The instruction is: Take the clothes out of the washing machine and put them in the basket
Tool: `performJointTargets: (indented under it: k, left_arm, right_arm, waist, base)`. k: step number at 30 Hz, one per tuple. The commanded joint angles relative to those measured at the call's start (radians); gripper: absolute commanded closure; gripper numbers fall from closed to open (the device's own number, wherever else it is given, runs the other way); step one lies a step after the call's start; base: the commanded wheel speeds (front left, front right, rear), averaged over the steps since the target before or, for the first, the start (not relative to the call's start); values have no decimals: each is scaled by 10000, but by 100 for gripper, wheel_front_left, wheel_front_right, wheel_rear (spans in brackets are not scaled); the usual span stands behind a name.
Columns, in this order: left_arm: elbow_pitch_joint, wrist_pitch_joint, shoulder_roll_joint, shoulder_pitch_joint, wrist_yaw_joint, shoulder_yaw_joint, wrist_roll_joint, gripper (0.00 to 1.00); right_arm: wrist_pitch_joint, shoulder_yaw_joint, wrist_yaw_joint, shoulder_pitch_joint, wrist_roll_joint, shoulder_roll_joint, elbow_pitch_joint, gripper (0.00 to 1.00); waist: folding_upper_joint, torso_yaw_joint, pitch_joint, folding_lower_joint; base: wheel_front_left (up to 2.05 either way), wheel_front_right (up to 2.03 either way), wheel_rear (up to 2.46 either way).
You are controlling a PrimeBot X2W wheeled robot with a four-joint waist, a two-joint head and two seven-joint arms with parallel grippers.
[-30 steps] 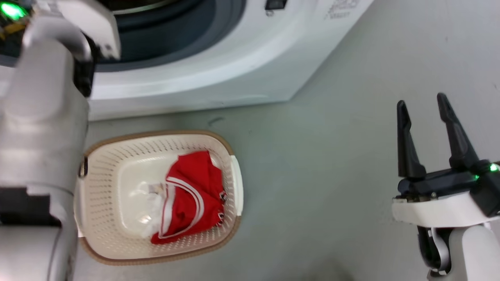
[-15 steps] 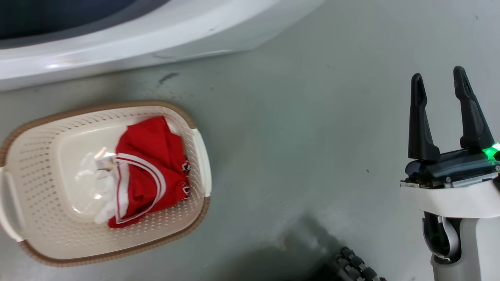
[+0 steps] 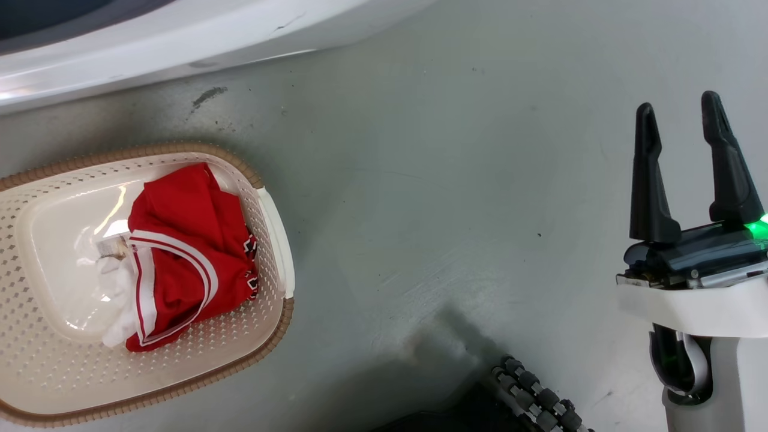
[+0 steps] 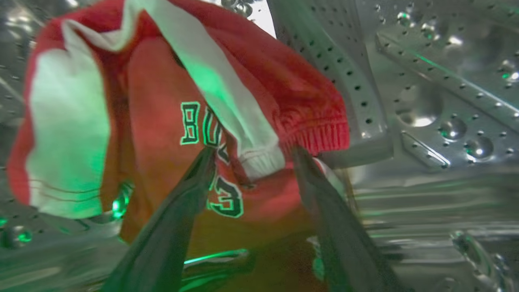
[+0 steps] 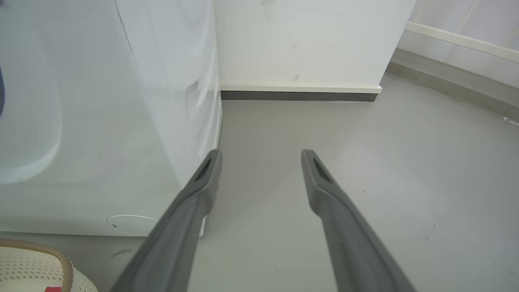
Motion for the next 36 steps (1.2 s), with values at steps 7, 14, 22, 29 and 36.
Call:
performJointTargets:
  k: [7,14,22,29,36]
  left_arm:
    - [125,-79,127,318,157,-156,12,0]
    - [58,-420,259,294,98,-420,109,100]
    - [-77,-1223,169,284,37,-544,6,100]
    - [-101,-2561,-63,871,9,-509,-277,100]
    - [-12,-4203,-622,2229,-56,-430,-654,100]
  right_arm:
    - [-24,-98,-7,-204,61,22,-81,0]
    - [-22,-102,-7,-264,1,24,-50,0]
    - [-24,-104,-7,-300,-95,23,39,0]
    - [-22,-233,-7,-136,-285,24,183,0]
    - [-24,-296,-7,164,-799,21,363,0]
  waist:
    - [0,-5,225,-1]
    - [0,49,283,-1]
    - [0,103,58,-1]
    - [0,377,-618,-1]
    - [0,843,-1714,-1]
  base:
    - [0,0,0]
    - [0,0,0]
    - [0,0,0]
    - [0,0,0]
    - [0,0,0]
